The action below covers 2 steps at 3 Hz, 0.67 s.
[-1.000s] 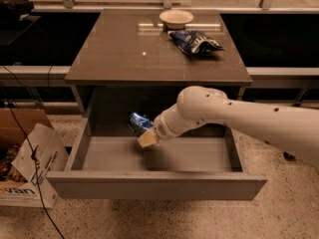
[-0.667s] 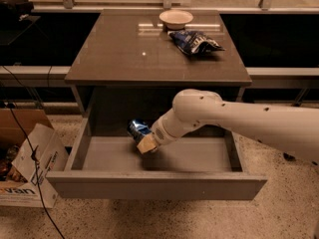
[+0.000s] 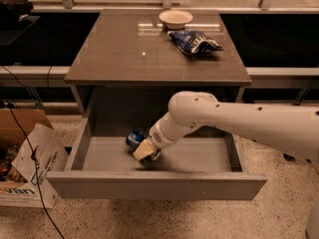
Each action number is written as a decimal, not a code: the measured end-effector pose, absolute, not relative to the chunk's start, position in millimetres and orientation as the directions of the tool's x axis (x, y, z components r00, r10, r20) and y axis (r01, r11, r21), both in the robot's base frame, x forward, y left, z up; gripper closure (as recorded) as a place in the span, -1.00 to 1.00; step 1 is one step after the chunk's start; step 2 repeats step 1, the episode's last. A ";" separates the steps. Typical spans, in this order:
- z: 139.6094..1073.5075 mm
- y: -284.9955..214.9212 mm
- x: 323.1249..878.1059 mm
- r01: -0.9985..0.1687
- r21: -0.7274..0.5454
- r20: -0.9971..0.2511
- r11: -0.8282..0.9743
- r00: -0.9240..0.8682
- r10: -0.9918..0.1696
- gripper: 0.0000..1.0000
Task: Place pepsi can into top drawer
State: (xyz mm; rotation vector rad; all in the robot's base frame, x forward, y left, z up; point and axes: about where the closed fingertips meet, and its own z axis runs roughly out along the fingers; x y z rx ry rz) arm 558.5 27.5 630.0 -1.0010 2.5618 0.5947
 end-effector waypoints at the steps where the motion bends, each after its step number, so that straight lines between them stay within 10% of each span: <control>1: 629.5 28.1 558.0 -0.699 0.261 -0.438 0.666 -0.700 -0.564 -1.00; 2: 629.5 28.1 558.0 -0.699 0.261 -0.438 0.666 -0.700 -0.564 -1.00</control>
Offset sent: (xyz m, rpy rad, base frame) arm 0.0000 0.0000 0.0000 0.0000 0.0000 0.0000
